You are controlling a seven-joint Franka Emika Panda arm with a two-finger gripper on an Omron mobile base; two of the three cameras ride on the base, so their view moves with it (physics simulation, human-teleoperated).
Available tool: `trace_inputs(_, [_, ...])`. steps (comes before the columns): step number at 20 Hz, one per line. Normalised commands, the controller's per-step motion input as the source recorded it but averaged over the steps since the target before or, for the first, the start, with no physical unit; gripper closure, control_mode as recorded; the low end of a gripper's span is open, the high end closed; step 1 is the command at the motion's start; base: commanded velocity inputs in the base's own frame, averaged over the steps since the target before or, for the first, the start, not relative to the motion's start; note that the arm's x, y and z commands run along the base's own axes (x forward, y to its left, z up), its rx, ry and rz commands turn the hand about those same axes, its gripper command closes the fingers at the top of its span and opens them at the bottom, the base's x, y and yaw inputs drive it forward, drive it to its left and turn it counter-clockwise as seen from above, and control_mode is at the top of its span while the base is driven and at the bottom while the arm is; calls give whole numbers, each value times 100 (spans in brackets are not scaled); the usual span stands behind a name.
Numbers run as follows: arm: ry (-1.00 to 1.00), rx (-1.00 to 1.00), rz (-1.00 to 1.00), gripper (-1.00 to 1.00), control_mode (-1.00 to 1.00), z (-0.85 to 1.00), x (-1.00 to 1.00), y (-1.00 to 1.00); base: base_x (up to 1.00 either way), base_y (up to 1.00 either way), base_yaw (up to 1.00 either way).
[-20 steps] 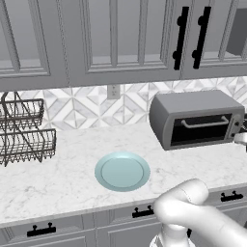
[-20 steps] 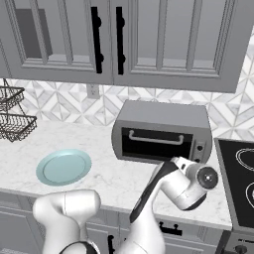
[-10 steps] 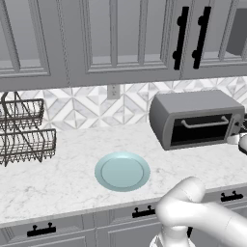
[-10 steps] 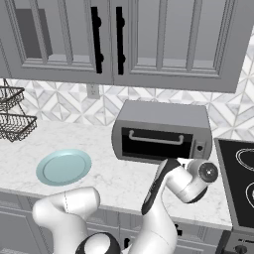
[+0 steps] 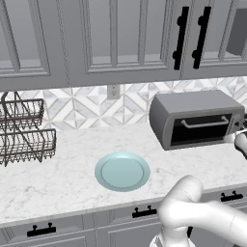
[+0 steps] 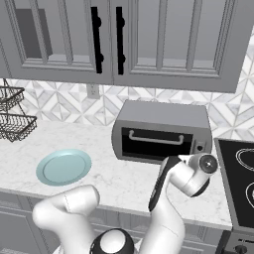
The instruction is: Pick up the kebab skewer and baguette bread, and place them inside the toaster oven. Close the toaster oven door and start by setting the timer.
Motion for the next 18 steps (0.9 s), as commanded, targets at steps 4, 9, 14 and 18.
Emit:
trace_inputs(4, [-9,-13,31,-100,-100,-36,1,-62,0,0,0])
trace_inputs(9, [-11,-8,36,-100,-100,-37,0,-84,0,0,0])
trace_inputs(14, [-8,-7,38,-100,-100,-29,0,-87,0,0,0])
trace_inputs(18, [-3,-19,34,-100,-100,-56,6,-58,0,0,0])
